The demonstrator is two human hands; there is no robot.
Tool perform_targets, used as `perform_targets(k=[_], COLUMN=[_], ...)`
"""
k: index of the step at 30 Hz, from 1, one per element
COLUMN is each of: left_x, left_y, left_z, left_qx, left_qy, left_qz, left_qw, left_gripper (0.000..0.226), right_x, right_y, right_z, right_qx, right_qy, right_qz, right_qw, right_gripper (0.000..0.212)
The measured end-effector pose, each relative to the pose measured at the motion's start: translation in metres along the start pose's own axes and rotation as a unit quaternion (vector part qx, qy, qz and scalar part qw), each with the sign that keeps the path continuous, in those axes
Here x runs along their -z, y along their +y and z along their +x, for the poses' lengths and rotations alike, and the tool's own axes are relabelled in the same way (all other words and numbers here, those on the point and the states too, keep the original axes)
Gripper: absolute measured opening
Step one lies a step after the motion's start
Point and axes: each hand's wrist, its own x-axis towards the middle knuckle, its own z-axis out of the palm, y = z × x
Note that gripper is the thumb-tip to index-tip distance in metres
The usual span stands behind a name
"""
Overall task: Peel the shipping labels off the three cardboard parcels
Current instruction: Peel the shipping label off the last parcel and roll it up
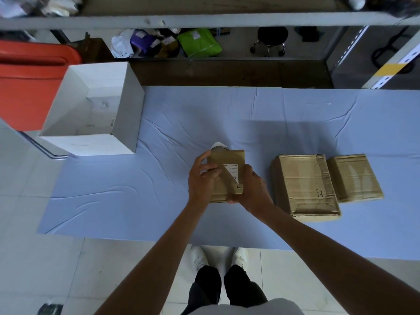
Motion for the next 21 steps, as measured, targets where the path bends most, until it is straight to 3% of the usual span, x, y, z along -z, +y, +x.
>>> perform_targets(k=[15,21], left_x=[0.0,-0.001], left_y=[-0.003,-0.001], left_z=[0.014,0.027], left_qx=[-0.086,-0.104], left_qy=[0.053,-0.026], left_qz=[0.147,0.12], left_qw=[0.984,0.987], left_gripper=[0.052,0.052], right_x=[-0.001,-0.001], right_y=[0.002,0.003], right_z=[0.002,0.003], right_qx=[0.003,0.002], right_qy=[-0.004,-0.003], right_qz=[0.003,0.003], right_qw=[1.0,1.0], right_gripper=[0.09,0.089])
